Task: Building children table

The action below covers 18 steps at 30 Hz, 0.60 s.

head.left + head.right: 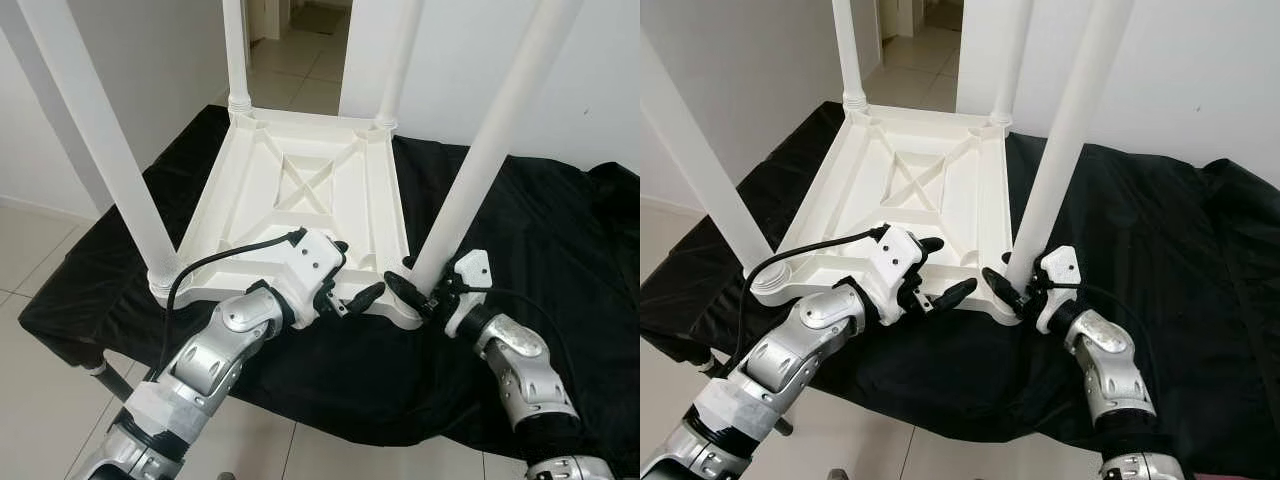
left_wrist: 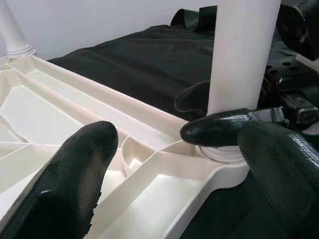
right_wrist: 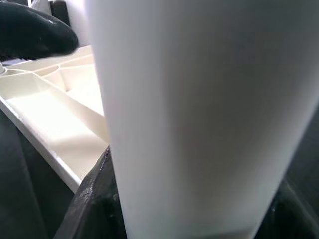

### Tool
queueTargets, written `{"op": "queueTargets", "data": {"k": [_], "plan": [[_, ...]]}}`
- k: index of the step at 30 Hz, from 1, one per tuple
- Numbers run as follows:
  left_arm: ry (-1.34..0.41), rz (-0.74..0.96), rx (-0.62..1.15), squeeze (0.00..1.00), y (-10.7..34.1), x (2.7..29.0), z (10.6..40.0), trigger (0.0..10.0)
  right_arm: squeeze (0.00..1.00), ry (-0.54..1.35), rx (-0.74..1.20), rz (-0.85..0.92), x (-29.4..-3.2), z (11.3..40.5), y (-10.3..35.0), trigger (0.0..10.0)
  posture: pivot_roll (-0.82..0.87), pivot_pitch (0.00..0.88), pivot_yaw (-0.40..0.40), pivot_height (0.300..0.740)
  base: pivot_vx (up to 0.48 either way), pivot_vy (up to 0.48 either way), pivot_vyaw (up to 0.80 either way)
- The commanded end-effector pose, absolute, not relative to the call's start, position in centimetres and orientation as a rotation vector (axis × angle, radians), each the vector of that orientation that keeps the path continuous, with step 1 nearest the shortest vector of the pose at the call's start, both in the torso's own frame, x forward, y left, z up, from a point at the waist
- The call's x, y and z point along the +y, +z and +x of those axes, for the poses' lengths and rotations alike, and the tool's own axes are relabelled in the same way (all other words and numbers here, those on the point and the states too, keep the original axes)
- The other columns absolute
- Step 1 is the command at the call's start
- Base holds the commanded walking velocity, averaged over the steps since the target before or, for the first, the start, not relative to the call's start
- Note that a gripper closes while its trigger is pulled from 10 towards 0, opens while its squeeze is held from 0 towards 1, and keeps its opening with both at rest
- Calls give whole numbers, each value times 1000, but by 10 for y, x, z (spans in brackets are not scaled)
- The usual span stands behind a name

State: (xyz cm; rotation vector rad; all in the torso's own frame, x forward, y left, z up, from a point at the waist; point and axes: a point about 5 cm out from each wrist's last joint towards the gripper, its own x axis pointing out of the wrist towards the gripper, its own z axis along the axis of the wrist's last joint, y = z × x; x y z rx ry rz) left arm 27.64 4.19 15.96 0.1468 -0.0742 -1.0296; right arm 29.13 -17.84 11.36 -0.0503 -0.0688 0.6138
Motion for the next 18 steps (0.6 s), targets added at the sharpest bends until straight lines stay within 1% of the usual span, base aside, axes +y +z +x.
{"op": "queueTargets", "data": {"k": [1,2,3,4,6,7,9,10,11,14,15,16,18], "plan": [[-1123,168,-78,0,159,40,272,10000,0,548,-35,-37,-171,285,101,10000,-39,0,-48,740,0,0,0],[-1124,165,-78,0,158,40,272,10000,0,482,-24,-36,-169,284,98,10000,-42,0,-48,740,0,0,0],[-1124,165,-78,0,158,40,272,10000,0,482,-24,-36,-169,284,98,10000,-42,0,-48,740,0,0,0],[-1125,164,-77,0,158,39,271,10000,0,432,-9,-26,-168,283,94,10000,-44,0,-48,740,0,0,0],[-1131,159,-74,0,157,38,270,10000,0,309,30,48,-163,279,87,10000,-50,0,-46,740,0,0,0],[-1131,159,-74,0,157,38,270,10000,0,309,30,48,-163,279,87,10000,-50,0,-46,740,0,0,0],[-1135,158,-68,0,155,38,269,10000,0,194,49,90,-160,275,83,10000,-54,0,-45,740,0,0,0],[-1135,158,-68,0,155,38,269,10000,0,183,52,92,-160,274,83,10000,-54,0,-45,740,0,0,0],[-1135,158,-68,0,155,38,269,10000,0,183,52,92,-160,274,83,10000,-54,0,-45,740,0,0,0],[-1136,160,-66,0,155,39,269,10000,0,4,-8,66,-159,268,86,10000,-55,0,-45,740,0,0,0],[-1136,160,-66,0,155,39,269,10000,0,4,-8,66,-159,268,86,10000,-55,0,-45,740,0,0,0],[-1137,161,-64,0,155,39,269,10000,0,-84,-19,70,-159,264,86,10000,-55,0,-45,740,0,0,0],[-1137,163,-62,0,154,38,269,10000,0,-158,-21,91,-156,260,85,10000,-55,0,-45,740,0,0,0]]}}
